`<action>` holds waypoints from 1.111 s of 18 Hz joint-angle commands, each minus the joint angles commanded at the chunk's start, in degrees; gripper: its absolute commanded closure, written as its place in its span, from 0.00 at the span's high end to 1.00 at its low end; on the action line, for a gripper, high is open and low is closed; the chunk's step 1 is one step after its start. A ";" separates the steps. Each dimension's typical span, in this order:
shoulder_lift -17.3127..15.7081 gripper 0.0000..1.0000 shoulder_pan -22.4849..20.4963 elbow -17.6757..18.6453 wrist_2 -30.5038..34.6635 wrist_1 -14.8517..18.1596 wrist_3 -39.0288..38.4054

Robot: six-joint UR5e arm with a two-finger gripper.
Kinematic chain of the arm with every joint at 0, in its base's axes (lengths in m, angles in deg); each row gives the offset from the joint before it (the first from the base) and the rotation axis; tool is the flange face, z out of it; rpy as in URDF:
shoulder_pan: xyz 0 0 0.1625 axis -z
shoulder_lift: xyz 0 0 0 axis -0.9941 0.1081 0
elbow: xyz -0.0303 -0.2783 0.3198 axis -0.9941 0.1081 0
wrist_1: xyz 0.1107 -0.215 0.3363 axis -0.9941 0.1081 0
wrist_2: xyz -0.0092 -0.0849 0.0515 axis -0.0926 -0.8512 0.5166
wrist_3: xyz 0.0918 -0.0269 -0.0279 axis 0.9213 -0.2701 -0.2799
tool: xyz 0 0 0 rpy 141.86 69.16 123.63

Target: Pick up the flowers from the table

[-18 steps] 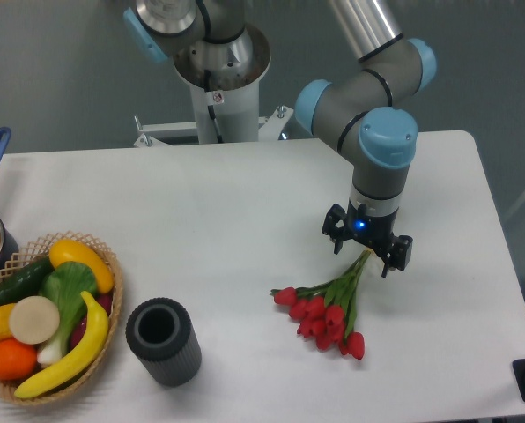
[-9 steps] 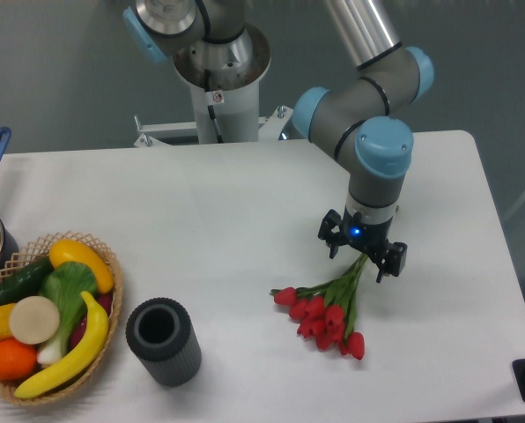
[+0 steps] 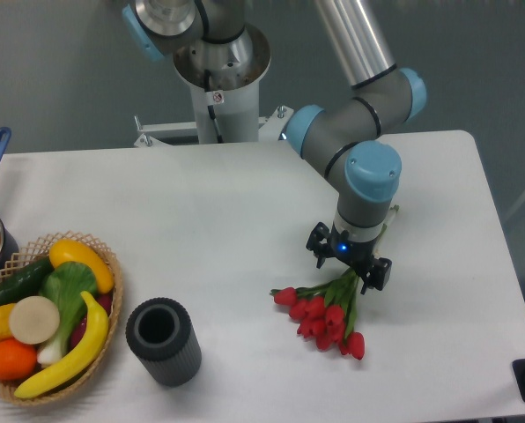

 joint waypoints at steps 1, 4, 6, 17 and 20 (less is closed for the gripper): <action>0.44 0.54 0.18 -0.79 0.00 0.00 -0.35; 1.23 0.18 0.27 -1.06 -0.18 -0.09 -0.44; 0.71 0.05 0.62 -0.71 0.53 0.17 -1.05; -3.68 0.02 -2.10 -2.20 0.62 0.88 -2.64; -3.69 0.02 -2.10 -3.25 0.62 0.79 -2.37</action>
